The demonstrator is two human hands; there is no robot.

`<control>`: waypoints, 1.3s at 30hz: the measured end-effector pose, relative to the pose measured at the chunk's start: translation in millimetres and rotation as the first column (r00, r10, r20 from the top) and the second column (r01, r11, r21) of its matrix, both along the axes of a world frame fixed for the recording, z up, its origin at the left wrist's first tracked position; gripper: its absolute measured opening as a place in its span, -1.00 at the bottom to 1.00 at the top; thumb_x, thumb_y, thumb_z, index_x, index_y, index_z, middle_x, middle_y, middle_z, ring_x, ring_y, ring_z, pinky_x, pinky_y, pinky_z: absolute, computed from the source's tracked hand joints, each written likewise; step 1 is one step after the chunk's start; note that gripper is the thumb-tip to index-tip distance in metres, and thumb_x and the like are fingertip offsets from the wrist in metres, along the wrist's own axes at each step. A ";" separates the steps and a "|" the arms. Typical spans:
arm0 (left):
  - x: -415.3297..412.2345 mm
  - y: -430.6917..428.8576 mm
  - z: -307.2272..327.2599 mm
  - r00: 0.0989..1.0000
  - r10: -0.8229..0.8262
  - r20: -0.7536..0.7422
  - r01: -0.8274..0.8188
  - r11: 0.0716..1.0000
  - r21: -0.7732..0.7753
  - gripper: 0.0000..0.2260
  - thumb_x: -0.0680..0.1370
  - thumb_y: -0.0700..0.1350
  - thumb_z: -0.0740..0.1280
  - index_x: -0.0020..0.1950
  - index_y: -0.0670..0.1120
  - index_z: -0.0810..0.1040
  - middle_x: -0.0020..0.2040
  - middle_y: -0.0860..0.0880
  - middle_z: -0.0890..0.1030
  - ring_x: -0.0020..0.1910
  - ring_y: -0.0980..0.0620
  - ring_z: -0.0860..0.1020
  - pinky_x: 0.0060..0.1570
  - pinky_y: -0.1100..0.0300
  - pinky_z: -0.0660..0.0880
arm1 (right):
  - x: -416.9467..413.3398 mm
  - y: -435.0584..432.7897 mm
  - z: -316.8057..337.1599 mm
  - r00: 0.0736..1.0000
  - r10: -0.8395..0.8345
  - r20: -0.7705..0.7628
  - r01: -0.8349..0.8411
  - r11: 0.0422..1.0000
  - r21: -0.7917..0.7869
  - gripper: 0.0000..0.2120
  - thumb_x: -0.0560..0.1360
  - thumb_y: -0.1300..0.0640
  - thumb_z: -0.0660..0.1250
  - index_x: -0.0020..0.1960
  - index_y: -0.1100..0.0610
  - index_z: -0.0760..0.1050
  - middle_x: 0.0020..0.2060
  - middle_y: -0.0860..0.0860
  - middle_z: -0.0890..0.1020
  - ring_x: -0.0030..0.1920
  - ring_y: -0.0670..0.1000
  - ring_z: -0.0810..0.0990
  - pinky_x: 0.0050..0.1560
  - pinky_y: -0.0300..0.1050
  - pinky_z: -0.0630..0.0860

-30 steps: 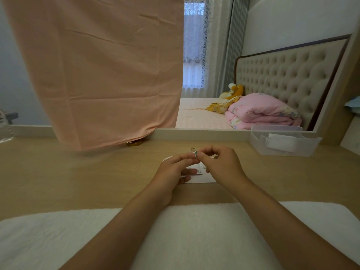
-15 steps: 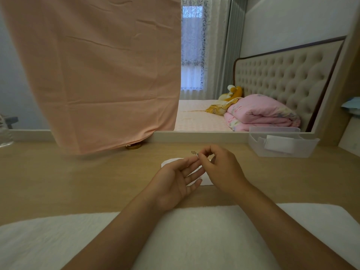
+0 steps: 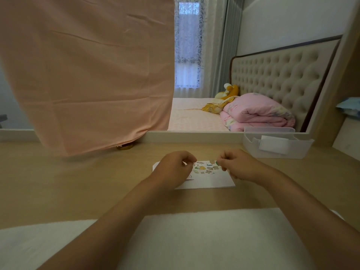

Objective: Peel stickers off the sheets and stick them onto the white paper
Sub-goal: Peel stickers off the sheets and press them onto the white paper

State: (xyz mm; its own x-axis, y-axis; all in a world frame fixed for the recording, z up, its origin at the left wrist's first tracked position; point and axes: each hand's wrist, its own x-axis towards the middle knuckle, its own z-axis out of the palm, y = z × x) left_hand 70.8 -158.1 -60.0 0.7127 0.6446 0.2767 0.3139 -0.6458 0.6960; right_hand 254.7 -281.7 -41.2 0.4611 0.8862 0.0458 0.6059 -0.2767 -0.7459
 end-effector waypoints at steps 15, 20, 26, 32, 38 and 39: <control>68.0 31.2 -35.1 0.957 -0.159 -0.245 0.236 0.915 0.327 -0.76 0.56 -0.12 0.29 0.18 0.01 0.64 0.16 0.05 0.56 0.15 0.04 0.46 0.16 0.08 0.47 | 55.5 30.1 -12.9 0.960 0.148 0.237 -0.051 0.927 -0.371 -0.81 0.60 -0.03 0.30 -0.03 0.06 0.60 -0.06 0.01 0.65 -0.04 0.02 0.59 0.07 -0.02 0.53; 67.9 32.5 -42.7 0.963 -0.171 -0.207 0.234 0.914 0.331 -0.76 0.57 -0.12 0.31 0.20 0.00 0.64 0.18 0.04 0.56 0.14 0.02 0.44 0.15 0.06 0.47 | 55.6 36.6 -14.0 0.953 0.164 0.256 -0.058 0.924 -0.378 -0.80 0.60 -0.03 0.32 -0.14 0.02 0.58 -0.17 -0.04 0.60 -0.16 -0.06 0.52 -0.07 -0.10 0.46; 68.5 32.4 -42.5 0.962 -0.167 -0.217 0.235 0.911 0.339 -0.75 0.58 -0.10 0.29 0.24 0.02 0.62 0.21 0.05 0.55 0.18 0.04 0.43 0.18 0.08 0.46 | 54.6 40.6 -14.6 0.953 0.160 0.257 -0.050 0.920 -0.389 -0.79 0.60 -0.03 0.32 -0.17 0.01 0.56 -0.20 -0.07 0.59 -0.19 -0.08 0.52 -0.16 -0.15 0.44; 68.4 31.2 -42.8 0.965 -0.165 -0.202 0.229 0.905 0.359 -0.75 0.58 -0.12 0.30 0.22 0.01 0.62 0.18 0.04 0.55 0.15 0.02 0.44 0.15 0.11 0.46 | 53.4 41.7 -16.7 0.948 0.151 0.281 -0.028 0.916 -0.400 -0.73 0.53 -0.09 0.39 -0.26 0.04 0.54 -0.23 0.01 0.62 -0.20 -0.01 0.53 -0.13 -0.07 0.48; 68.4 30.3 -43.7 0.960 -0.152 -0.235 0.235 0.895 0.378 -0.73 0.59 -0.10 0.27 0.27 0.05 0.58 0.22 0.05 0.54 0.15 0.02 0.42 0.13 0.16 0.42 | 50.3 42.6 -17.9 0.931 0.137 0.338 0.011 0.916 -0.401 -0.68 0.52 -0.09 0.40 -0.22 0.15 0.56 -0.10 0.16 0.67 -0.21 0.02 0.51 -0.09 -0.04 0.53; 68.1 29.6 -43.9 0.959 -0.147 -0.243 0.236 0.888 0.395 -0.72 0.59 -0.09 0.27 0.28 0.08 0.56 0.22 0.06 0.53 0.13 0.01 0.43 0.11 0.15 0.42 | 49.6 42.9 -17.5 0.931 0.124 0.342 0.025 0.916 -0.401 -0.68 0.51 -0.09 0.41 -0.28 0.11 0.54 -0.15 0.14 0.66 -0.23 0.01 0.51 -0.13 -0.07 0.50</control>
